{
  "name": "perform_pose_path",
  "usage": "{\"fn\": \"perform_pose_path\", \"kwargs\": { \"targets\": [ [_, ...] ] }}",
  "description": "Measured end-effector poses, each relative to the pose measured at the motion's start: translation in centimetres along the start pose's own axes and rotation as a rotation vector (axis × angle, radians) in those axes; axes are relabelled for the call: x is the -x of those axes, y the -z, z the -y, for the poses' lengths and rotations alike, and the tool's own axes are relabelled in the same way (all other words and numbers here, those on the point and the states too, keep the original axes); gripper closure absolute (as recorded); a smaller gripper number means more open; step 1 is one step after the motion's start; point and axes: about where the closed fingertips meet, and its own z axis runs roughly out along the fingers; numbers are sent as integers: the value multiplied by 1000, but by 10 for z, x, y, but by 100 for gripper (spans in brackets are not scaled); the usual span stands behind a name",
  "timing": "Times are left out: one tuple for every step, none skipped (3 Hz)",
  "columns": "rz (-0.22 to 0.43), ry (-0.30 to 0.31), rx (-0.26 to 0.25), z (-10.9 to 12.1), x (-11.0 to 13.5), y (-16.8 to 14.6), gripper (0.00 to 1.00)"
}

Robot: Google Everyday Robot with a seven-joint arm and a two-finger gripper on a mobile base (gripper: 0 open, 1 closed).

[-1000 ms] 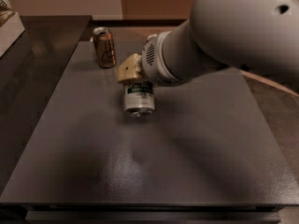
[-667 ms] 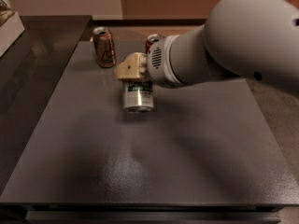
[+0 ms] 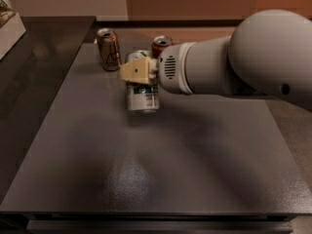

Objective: Place 7up can upright

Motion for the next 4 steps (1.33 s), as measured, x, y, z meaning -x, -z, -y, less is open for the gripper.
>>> {"fn": "perform_pose_path", "kwargs": {
  "targets": [
    [-2, 91, -1, 3, 0, 1, 100],
    [-2, 91, -1, 3, 0, 1, 100],
    [-63, 118, 8, 2, -4, 2, 100],
    [-167, 140, 4, -2, -8, 0, 100]
  ]
}}
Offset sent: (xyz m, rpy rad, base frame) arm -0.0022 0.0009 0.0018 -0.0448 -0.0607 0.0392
